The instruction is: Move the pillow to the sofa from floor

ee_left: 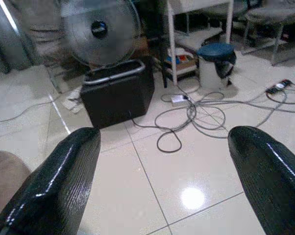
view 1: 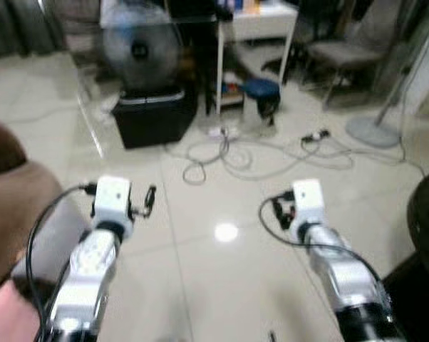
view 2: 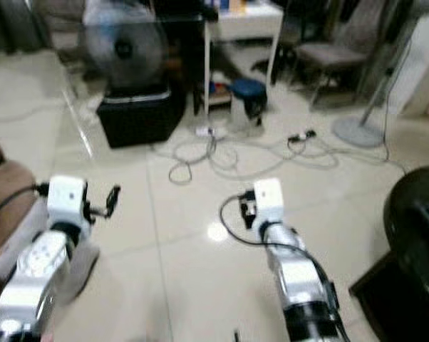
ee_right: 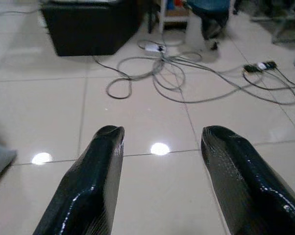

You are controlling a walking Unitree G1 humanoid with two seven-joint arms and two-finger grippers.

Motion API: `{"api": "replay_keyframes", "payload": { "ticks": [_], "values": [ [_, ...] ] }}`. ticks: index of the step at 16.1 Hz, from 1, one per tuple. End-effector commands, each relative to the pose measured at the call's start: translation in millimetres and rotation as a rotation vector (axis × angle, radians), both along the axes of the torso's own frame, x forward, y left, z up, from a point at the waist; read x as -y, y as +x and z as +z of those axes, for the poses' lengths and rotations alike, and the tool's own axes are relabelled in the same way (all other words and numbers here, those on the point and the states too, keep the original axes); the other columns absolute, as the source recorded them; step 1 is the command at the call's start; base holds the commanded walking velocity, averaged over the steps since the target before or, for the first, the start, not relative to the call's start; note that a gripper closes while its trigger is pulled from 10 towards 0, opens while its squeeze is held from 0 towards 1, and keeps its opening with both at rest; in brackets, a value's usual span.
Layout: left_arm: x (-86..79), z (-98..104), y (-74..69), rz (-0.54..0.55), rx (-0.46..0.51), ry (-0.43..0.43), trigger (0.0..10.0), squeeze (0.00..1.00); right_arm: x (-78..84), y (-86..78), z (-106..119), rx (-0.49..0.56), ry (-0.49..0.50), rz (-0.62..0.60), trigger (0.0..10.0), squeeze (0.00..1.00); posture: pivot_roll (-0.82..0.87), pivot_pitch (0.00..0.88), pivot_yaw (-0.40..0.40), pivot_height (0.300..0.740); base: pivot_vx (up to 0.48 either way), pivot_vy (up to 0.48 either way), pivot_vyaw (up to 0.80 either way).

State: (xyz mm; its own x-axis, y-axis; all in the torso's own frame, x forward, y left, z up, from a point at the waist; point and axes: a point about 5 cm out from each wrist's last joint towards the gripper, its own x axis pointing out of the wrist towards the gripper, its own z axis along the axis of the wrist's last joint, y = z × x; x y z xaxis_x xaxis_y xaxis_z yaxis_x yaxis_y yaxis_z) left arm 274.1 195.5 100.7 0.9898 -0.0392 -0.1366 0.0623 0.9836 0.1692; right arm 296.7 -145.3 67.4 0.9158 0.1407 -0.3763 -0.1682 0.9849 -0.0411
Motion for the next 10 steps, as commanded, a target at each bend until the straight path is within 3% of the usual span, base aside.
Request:
{"api": "replay_keyframes", "payload": {
  "ticks": [1,10],
  "values": [
    [2.2,-0.5,-1.3,-0.011,-0.002,0.003,10.0,0.00,1.8,1.6,2.4,0.009,-0.002,0.002,10.0,0.00,0.08,0.000,0.019,0.740,-0.307,0.000,0.00],
    [-0.5,0.1,-1.8,0.016,0.008,0.004,10.0,0.00,0.6,0.6,0.2,0.002,-0.006,0.019,10.0,0.00,0.08,0.000,0.017,0.740,-0.304,0.000,0.00]
  ]
}}
